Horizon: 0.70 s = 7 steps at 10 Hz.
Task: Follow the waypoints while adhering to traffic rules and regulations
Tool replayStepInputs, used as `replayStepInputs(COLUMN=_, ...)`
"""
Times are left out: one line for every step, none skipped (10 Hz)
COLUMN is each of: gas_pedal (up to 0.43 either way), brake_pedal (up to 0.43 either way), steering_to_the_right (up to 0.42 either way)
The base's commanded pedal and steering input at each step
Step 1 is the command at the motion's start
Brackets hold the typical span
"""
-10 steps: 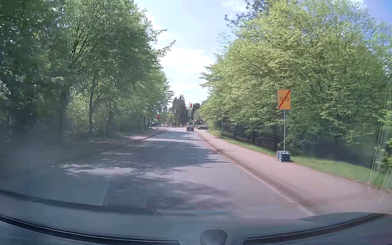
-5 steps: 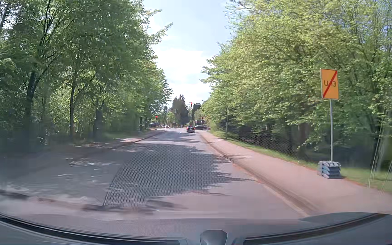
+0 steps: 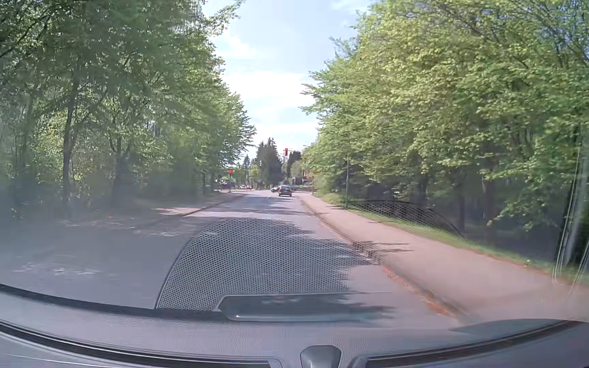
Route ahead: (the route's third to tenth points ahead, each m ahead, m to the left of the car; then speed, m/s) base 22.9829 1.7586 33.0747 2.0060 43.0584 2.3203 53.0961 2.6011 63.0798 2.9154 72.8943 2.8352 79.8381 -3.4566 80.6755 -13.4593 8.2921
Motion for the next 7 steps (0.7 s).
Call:
replayStepInputs(gas_pedal=0.000, brake_pedal=0.000, steering_to_the_right=-0.003)
replayStepInputs(gas_pedal=0.000, brake_pedal=0.000, steering_to_the_right=-0.004)
replayStepInputs(gas_pedal=0.000, brake_pedal=0.000, steering_to_the_right=-0.007)
replayStepInputs(gas_pedal=0.000, brake_pedal=0.000, steering_to_the_right=-0.009)
replayStepInputs(gas_pedal=0.000, brake_pedal=0.000, steering_to_the_right=-0.009)
replayStepInputs(gas_pedal=0.000, brake_pedal=0.000, steering_to_the_right=-0.009)
replayStepInputs(gas_pedal=0.000, brake_pedal=0.000, steering_to_the_right=-0.007)
